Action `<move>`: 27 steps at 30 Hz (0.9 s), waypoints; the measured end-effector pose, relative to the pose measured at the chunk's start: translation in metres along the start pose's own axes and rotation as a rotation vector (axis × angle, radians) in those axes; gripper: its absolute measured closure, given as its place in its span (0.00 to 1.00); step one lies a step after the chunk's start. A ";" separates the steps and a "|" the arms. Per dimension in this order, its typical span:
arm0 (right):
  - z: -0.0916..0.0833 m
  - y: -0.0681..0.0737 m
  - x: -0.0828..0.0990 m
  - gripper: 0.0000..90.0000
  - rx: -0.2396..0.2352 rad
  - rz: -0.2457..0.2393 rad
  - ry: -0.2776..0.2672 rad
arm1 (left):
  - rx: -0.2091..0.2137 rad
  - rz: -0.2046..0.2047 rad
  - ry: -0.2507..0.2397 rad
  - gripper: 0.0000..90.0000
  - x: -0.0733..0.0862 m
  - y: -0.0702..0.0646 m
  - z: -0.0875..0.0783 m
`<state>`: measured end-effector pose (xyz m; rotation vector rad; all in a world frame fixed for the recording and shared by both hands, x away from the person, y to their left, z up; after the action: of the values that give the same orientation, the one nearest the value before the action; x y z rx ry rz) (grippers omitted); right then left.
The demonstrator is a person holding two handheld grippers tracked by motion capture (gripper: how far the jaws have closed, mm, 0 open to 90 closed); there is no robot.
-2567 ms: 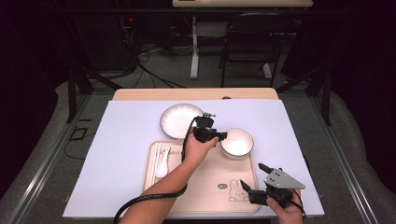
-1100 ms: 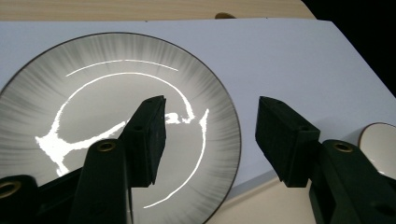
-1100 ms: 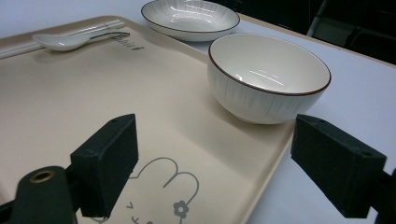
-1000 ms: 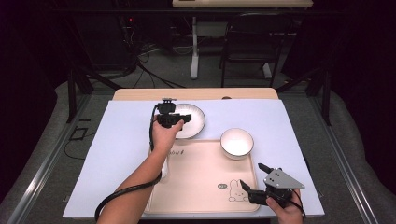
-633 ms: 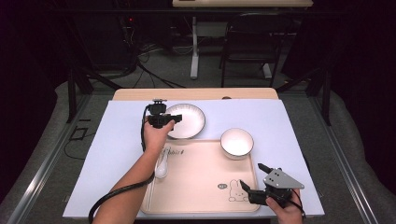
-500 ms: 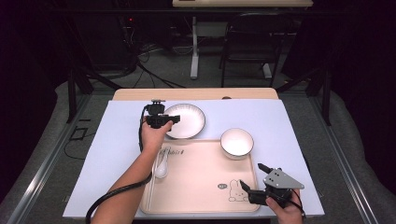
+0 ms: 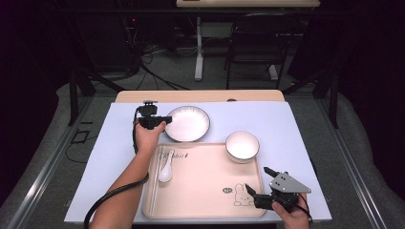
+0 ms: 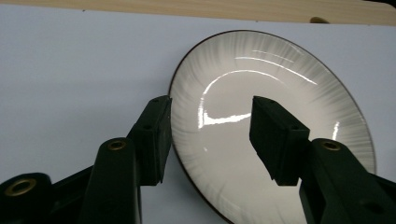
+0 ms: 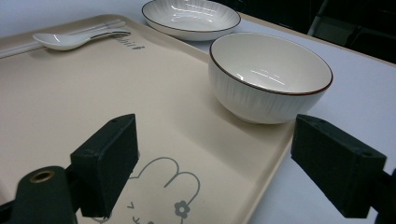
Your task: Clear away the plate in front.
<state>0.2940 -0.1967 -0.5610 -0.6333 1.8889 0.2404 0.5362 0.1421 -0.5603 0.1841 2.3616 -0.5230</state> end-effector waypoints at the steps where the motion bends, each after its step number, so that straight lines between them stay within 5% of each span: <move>1: 0.000 0.000 0.000 0.16 0.000 -0.001 0.000 | -0.007 -0.013 0.002 0.55 0.000 0.003 0.001; 15: -0.001 -0.001 0.000 0.16 0.002 0.000 -0.003 | -0.009 -0.076 0.040 0.60 0.009 0.017 0.015; 27: 0.000 -0.001 0.000 0.16 0.001 0.002 -0.003 | 0.017 -0.105 0.071 0.64 0.016 0.014 0.029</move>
<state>0.2944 -0.1979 -0.5606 -0.6300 1.8867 0.2413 0.5455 0.1424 -0.5954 0.0880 2.4462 -0.5961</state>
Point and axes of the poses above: each handheld gripper's, and its own axes: z roughly forward along the jaws, x roughly out of its underside, y roughly to its left, the point moved 8 cm from there along z, roughly forward along the jaws, and after that the axes turned 5 degrees about x, right-handed, at the moved point
